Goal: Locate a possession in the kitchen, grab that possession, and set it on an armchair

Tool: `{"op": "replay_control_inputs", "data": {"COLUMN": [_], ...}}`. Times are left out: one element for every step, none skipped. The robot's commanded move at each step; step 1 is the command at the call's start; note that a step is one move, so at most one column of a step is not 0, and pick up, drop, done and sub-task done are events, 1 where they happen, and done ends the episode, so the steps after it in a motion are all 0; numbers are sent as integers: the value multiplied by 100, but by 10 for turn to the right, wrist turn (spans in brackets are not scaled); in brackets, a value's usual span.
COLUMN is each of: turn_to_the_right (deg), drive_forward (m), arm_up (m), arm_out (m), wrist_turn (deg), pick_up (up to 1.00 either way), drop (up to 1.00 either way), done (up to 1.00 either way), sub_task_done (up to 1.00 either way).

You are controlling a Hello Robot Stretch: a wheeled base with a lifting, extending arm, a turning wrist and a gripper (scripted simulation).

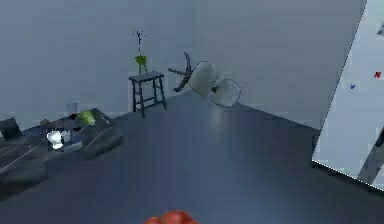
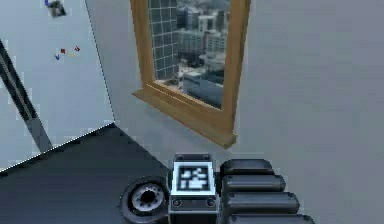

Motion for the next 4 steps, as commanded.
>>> {"op": "replay_control_inputs", "data": {"turn_to_the_right": [-390, -30, 0, -450], "drive_forward": [0, 0, 65, 0], "arm_up": [0, 0, 0, 0], "arm_out": [0, 0, 0, 0], "wrist_turn": [0, 0, 0, 0], "pick_up": [0, 0, 0, 0], "drop": [0, 0, 0, 0], "done": [0, 0, 0, 0], "sub_task_done": [0, 0, 0, 0]}}
